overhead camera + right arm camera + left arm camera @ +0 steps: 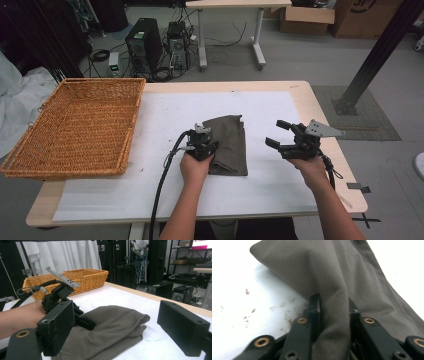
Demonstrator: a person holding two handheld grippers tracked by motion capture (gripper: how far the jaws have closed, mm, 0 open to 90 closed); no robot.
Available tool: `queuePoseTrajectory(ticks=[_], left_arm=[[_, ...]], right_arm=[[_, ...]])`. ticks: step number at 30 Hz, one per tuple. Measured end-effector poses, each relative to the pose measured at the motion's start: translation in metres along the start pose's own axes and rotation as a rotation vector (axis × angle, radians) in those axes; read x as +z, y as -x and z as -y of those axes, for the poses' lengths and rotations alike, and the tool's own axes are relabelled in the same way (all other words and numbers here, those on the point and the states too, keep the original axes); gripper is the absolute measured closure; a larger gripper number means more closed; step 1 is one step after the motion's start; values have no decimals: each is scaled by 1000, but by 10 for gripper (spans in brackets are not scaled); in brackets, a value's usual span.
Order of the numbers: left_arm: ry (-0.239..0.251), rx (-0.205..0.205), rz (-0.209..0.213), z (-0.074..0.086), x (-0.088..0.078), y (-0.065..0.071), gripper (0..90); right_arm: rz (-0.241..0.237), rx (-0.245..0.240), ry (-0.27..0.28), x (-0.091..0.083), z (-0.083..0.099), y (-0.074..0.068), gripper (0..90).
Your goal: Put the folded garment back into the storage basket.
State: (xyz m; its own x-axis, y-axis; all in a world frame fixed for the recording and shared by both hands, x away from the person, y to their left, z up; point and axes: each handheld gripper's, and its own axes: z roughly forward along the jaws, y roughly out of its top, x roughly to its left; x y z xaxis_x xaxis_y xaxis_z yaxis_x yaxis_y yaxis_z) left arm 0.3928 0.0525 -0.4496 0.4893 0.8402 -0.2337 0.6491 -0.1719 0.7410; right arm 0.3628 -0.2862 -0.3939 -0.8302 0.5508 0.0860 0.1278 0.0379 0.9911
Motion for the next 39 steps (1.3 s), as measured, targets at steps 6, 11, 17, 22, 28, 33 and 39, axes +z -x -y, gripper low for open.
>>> queuePoseTrajectory(ticks=[6, 11, 17, 22, 28, 33, 39], left_arm=[[17, -1, 75, -1, -3, -9, 756], [75, 1, 182, -9, -17, -12, 763], [145, -4, 342, -23, -44, -15, 763], [180, 22, 402, -34, -69, -18, 763], [225, 48, 443, -50, -105, -26, 762], [234, 53, 417, -60, -132, -42, 761], [268, 12, 407, -64, -163, -69, 761]], right_arm=[[3, -5, -4, 1, -3, -1, 140], [-7, 9, 4, 1, -4, 1, 140], [-32, 36, 32, 2, -8, 6, 137], [-49, 31, 37, 5, -14, 6, 135], [-62, 18, 28, 7, -16, 4, 134], [-66, 10, 25, 8, -18, 2, 132], [-74, -1, 20, 12, -21, -1, 132]])
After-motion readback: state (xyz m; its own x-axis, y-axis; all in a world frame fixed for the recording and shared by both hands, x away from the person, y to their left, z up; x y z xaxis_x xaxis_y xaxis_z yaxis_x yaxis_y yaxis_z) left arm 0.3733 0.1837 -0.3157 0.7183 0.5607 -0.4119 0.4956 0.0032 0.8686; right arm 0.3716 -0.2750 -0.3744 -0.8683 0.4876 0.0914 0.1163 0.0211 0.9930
